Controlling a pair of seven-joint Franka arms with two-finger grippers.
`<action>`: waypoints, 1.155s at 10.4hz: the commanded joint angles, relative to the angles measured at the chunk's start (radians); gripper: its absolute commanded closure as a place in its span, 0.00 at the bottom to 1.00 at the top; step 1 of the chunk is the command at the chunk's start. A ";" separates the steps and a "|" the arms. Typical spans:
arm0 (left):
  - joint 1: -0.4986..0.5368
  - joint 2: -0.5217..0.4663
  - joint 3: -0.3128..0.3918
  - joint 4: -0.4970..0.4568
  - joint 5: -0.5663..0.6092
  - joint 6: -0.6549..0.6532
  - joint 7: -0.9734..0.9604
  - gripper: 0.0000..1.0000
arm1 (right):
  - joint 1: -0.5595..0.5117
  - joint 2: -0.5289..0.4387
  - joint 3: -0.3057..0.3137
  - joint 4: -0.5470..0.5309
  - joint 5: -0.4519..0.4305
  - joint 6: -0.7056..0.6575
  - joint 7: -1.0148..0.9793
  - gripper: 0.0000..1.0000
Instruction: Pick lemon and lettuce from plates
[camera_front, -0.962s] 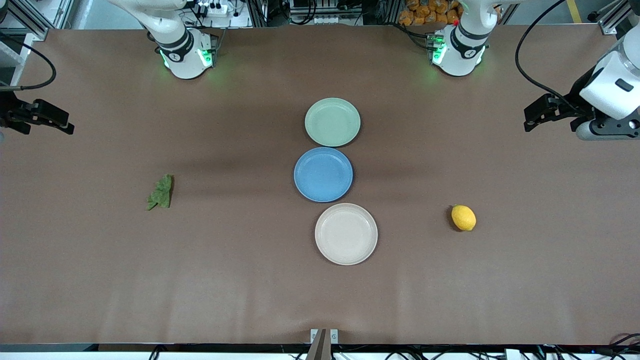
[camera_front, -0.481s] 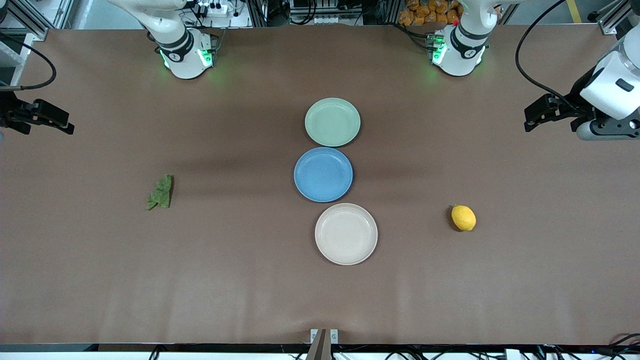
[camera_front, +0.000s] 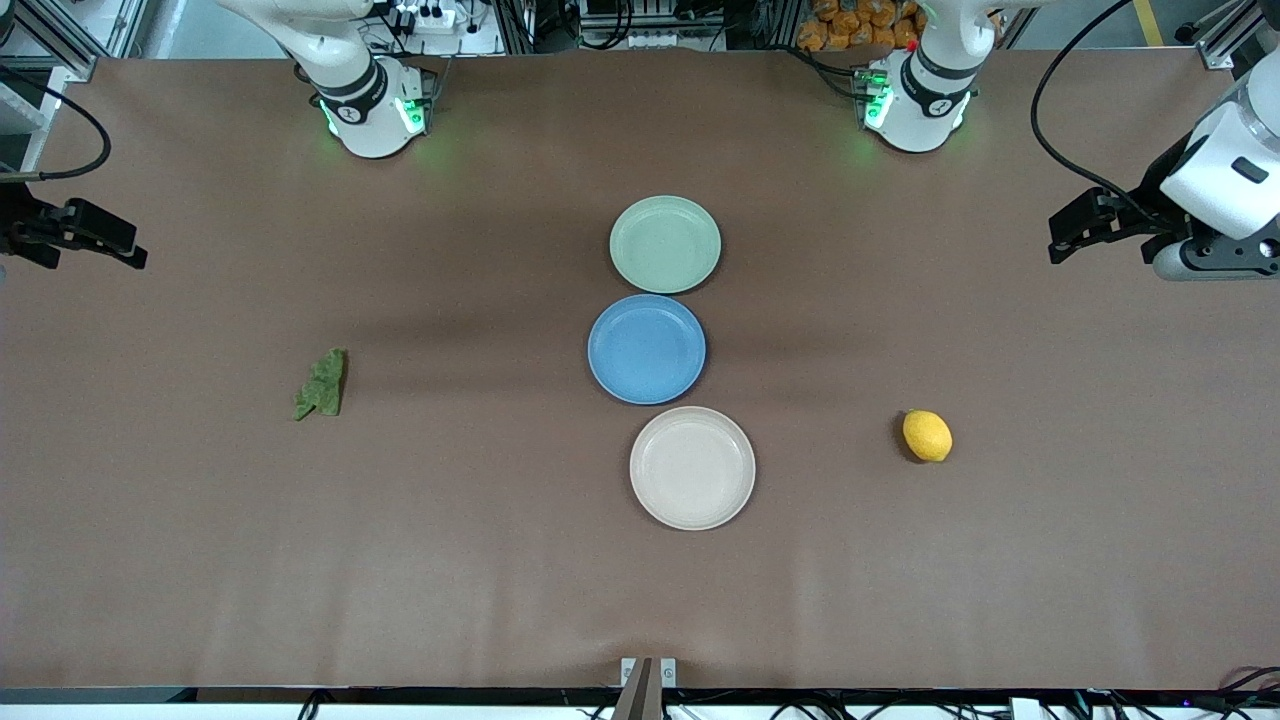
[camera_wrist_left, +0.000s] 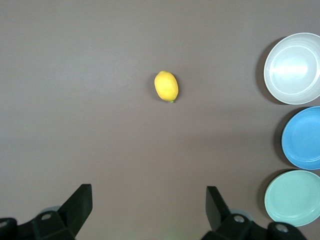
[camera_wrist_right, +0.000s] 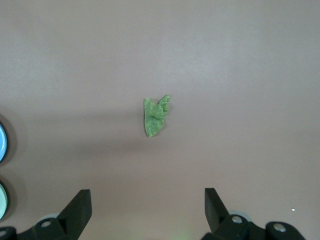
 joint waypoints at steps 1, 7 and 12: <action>0.005 0.000 -0.001 0.009 0.005 0.002 0.013 0.00 | 0.010 -0.006 -0.009 0.007 0.003 -0.011 0.008 0.00; 0.008 0.002 0.000 0.009 0.008 0.002 0.011 0.00 | 0.018 0.002 0.000 0.009 0.011 -0.010 0.008 0.00; 0.035 0.017 -0.001 0.009 0.008 0.008 0.021 0.00 | 0.080 0.003 0.005 0.044 0.015 -0.011 0.000 0.00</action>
